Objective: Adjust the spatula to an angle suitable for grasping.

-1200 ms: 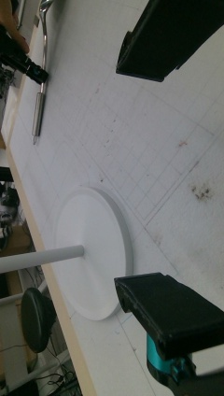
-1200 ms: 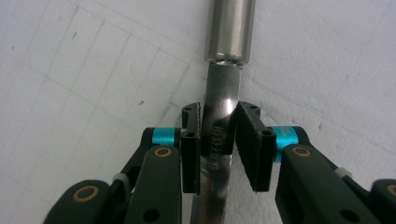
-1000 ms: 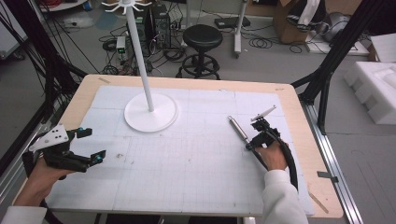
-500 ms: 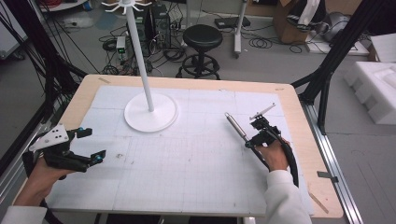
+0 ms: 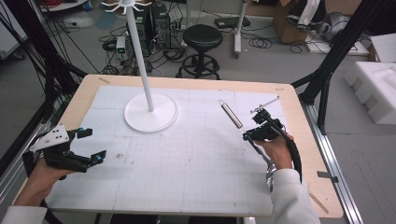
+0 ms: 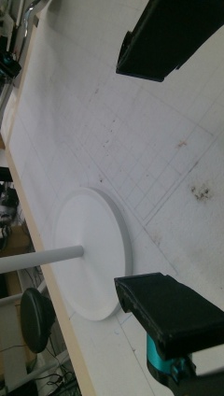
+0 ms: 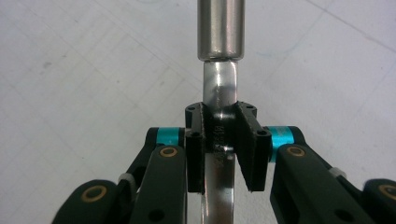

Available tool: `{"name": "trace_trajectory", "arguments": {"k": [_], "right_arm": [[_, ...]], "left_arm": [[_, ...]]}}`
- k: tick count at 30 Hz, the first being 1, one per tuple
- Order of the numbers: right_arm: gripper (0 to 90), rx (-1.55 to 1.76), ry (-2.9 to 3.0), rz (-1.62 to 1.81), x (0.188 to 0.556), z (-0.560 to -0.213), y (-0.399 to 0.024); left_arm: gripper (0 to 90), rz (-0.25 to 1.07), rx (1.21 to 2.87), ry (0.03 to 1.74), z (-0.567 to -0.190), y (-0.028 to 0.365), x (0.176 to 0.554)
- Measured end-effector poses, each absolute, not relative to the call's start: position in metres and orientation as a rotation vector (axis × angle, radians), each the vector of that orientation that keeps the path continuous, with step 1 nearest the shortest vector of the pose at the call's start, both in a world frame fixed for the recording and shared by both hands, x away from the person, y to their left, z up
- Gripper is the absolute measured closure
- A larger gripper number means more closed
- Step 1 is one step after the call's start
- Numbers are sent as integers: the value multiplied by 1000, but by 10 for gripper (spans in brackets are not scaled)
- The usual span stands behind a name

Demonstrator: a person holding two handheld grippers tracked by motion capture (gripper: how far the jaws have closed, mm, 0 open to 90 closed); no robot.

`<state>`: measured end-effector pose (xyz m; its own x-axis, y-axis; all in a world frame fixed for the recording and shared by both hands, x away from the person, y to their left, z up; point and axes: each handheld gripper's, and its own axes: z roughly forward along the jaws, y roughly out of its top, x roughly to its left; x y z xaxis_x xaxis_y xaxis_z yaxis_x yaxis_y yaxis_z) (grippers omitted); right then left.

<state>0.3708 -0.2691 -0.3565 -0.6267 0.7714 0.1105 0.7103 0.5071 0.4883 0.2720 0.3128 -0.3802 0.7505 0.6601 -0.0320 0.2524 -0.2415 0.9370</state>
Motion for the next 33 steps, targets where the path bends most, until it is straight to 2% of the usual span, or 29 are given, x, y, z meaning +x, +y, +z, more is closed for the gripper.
{"name": "trace_trajectory", "arguments": {"k": [16,33], "right_arm": [[755,1134,2585,1073,359,-321,-268],[759,828,2554,1352,346,-288,-238]], "left_arm": [[18,458,1822,709,-379,314,270],[18,462,1818,711,-378,315,270]]}}
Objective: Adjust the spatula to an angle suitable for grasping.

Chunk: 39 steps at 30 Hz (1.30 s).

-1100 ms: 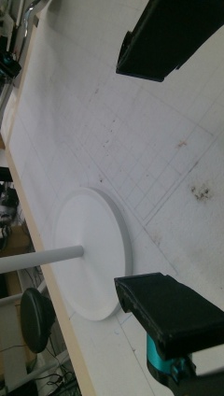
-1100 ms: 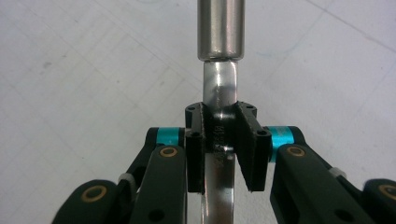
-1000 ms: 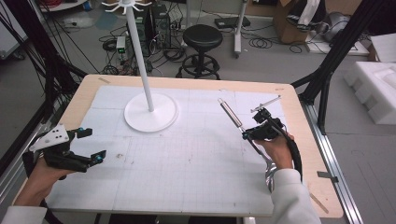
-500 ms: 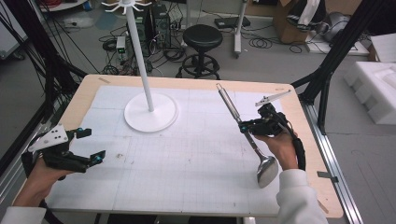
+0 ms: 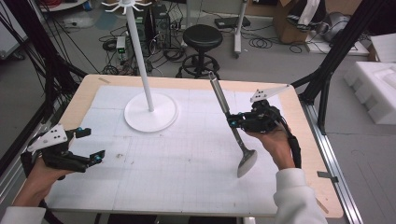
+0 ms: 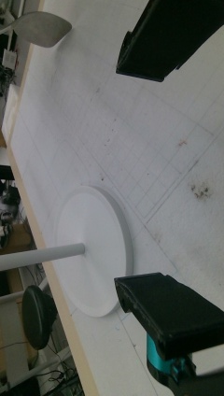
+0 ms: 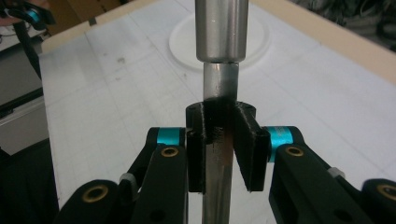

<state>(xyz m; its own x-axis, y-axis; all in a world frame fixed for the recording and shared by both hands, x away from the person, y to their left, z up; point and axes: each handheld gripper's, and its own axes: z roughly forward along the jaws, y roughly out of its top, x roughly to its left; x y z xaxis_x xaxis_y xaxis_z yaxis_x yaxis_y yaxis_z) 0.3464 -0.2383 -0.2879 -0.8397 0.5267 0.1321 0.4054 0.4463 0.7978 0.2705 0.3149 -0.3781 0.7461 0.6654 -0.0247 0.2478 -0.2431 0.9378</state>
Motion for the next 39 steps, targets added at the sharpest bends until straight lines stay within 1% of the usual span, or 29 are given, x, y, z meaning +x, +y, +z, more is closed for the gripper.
{"name": "trace_trajectory", "arguments": {"k": [11,21,39], "right_arm": [[759,639,2483,1530,342,-276,-225],[758,480,2504,1624,338,-269,-200],[758,200,2537,1754,332,-266,-160]], "left_arm": [[18,461,1819,708,-378,315,270],[18,463,1817,710,-377,315,270],[18,458,1826,702,-377,314,270]]}}
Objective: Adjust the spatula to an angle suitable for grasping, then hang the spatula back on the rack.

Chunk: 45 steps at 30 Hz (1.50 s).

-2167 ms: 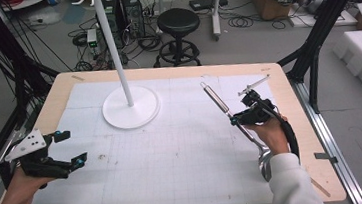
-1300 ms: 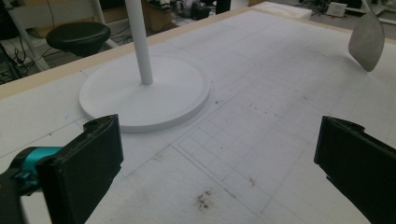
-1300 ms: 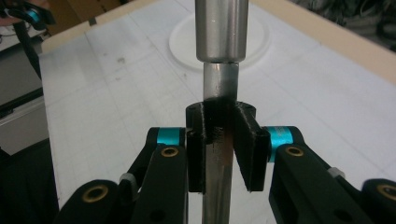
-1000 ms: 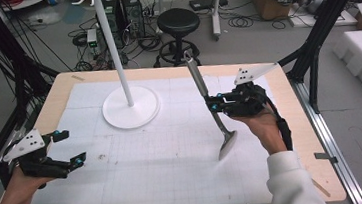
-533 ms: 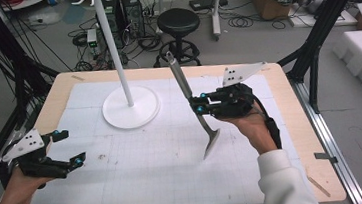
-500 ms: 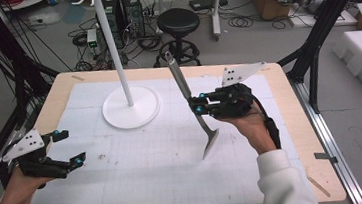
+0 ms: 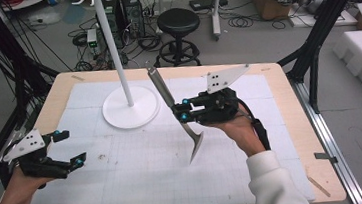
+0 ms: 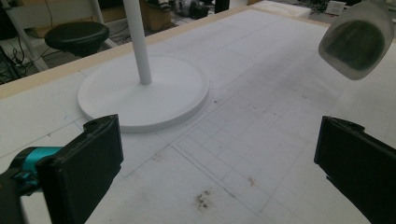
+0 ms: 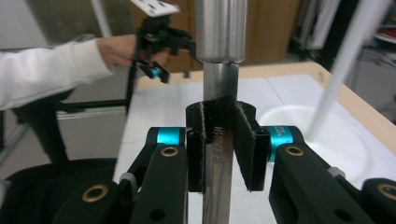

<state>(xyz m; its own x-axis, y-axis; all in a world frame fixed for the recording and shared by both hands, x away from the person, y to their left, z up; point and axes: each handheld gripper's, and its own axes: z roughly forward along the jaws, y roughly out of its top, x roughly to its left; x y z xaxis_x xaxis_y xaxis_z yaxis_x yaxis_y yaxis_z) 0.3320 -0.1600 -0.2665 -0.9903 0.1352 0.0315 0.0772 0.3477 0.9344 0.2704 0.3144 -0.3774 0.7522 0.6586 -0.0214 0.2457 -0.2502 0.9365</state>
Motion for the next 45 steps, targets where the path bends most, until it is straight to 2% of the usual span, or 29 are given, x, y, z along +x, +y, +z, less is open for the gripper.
{"name": "trace_trajectory", "arguments": {"k": [10,27,34,45], "right_arm": [[757,50,2571,1821,326,-261,-142],[757,25,2567,1827,324,-260,-137],[757,23,2579,1827,324,-260,-135],[757,10,2565,1838,326,-260,-135]], "left_arm": [[18,458,1822,705,-378,315,270],[18,456,1831,683,-374,313,269],[18,416,1829,629,-362,308,269],[18,343,1828,497,-322,290,275]]}}
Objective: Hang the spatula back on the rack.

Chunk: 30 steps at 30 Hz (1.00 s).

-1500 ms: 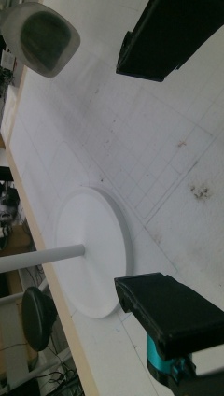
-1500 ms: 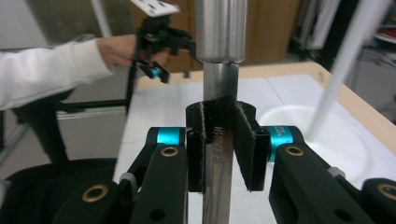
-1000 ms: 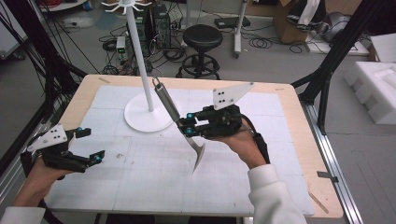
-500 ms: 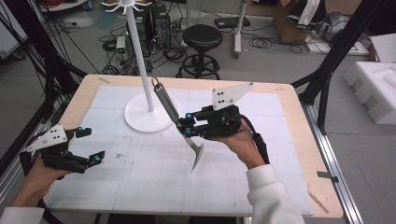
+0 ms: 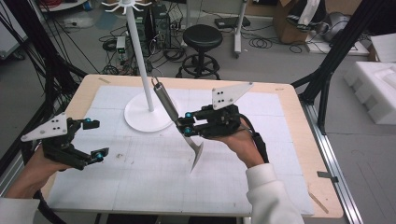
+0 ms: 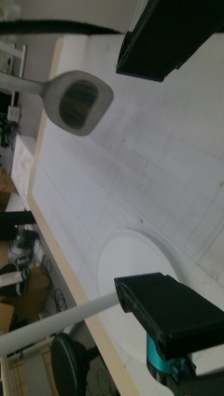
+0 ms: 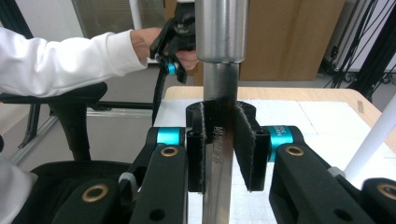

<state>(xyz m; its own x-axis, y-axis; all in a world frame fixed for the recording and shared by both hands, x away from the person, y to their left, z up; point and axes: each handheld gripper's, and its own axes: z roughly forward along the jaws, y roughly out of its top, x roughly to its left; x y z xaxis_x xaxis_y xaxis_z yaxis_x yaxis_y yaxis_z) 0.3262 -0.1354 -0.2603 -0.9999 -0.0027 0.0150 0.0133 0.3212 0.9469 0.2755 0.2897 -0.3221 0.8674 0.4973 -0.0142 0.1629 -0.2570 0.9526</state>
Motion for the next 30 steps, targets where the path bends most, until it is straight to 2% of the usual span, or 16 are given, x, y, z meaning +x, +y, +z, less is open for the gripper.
{"name": "trace_trajectory", "arguments": {"k": [17,30], "right_arm": [[757,35,-2506,-1832,326,-262,-130],[757,63,-2476,-1828,327,-263,-125]], "left_arm": [[18,275,1835,222,-250,246,288],[18,198,1803,69,-222,210,294]]}}
